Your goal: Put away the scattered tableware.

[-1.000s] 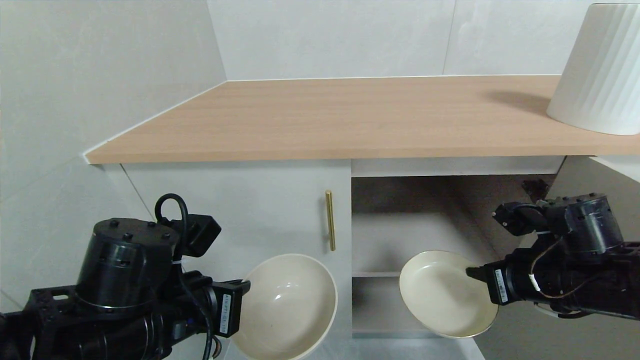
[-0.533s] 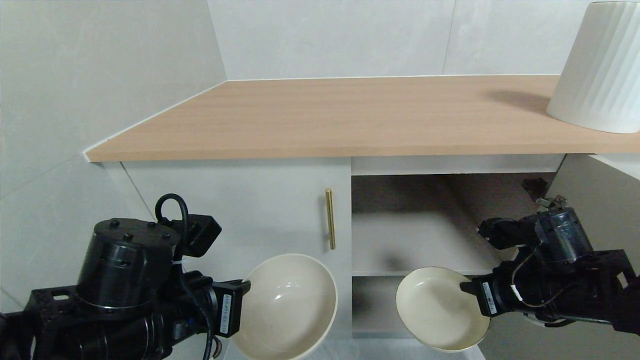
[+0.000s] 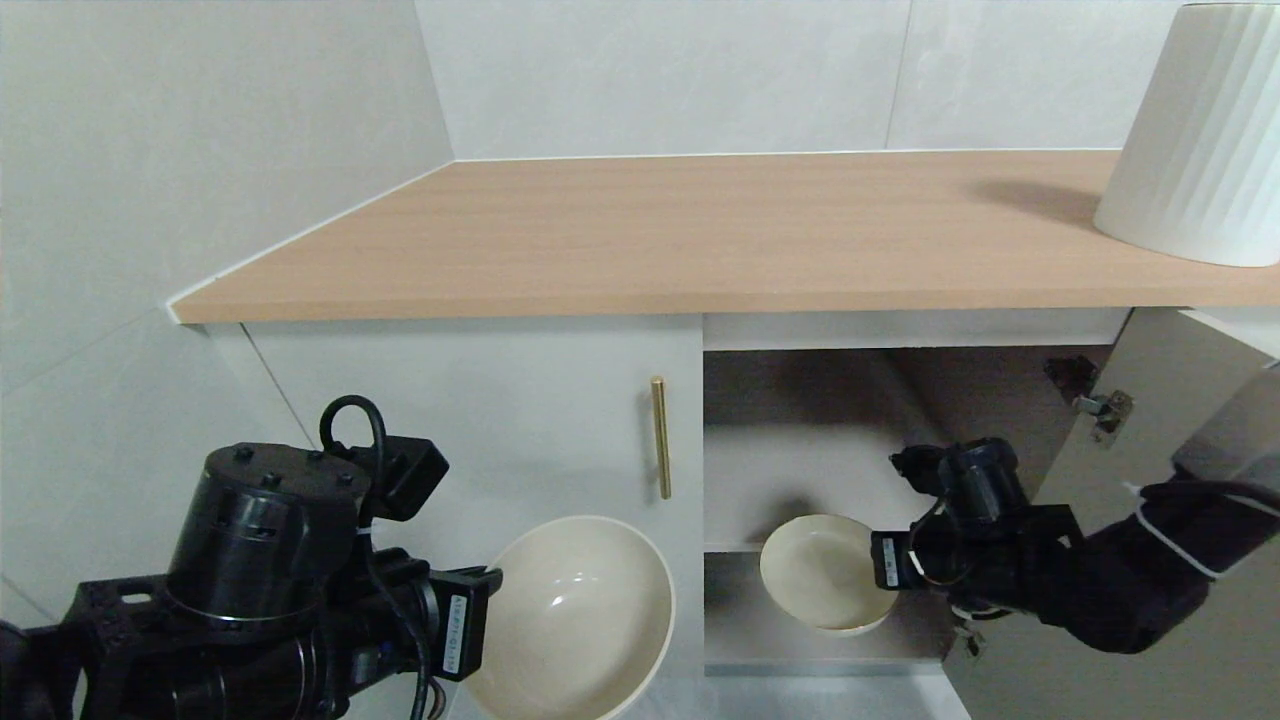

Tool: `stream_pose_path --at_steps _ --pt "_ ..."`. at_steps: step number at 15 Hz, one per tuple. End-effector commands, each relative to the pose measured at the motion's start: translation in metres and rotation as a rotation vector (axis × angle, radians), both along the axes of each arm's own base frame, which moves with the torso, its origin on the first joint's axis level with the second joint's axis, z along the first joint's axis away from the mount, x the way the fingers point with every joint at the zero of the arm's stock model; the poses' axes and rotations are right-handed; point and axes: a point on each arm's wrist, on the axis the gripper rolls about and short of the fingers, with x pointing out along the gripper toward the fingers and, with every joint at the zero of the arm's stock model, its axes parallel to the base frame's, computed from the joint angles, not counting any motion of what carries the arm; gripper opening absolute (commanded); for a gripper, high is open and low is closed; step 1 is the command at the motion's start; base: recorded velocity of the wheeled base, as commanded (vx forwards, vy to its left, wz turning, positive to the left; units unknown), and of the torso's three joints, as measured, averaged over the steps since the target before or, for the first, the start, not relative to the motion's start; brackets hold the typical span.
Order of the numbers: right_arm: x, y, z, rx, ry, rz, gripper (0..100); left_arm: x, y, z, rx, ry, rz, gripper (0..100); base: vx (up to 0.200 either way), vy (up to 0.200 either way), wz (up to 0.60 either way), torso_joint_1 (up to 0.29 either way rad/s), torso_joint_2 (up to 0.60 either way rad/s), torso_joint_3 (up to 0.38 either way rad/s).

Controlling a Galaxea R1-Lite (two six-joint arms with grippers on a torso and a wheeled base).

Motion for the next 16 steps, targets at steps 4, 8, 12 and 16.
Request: stream_pose_path --at_steps 4,8,12,16 --pt "0.053 0.005 -0.046 -0.033 -0.039 -0.192 0 0.002 -0.002 -0.003 0.002 0.004 0.001 0 0.000 0.000 0.00 0.000 0.00 0.000" --pt "0.083 -0.007 -0.055 -0.063 -0.099 -0.347 0 0.003 -0.002 -0.004 0.003 0.005 0.001 0 0.000 0.000 0.00 0.000 0.00 0.000" --pt "0.097 -0.015 -0.053 -0.048 -0.131 -0.401 0 0.004 -0.003 -0.004 0.003 0.005 0.001 0 0.000 0.000 0.00 0.000 0.00 0.000" --pt "0.102 -0.015 -0.051 -0.046 -0.152 -0.415 0 0.004 -0.003 -0.005 0.003 0.005 0.001 0 0.000 0.000 0.00 0.000 0.00 0.000"
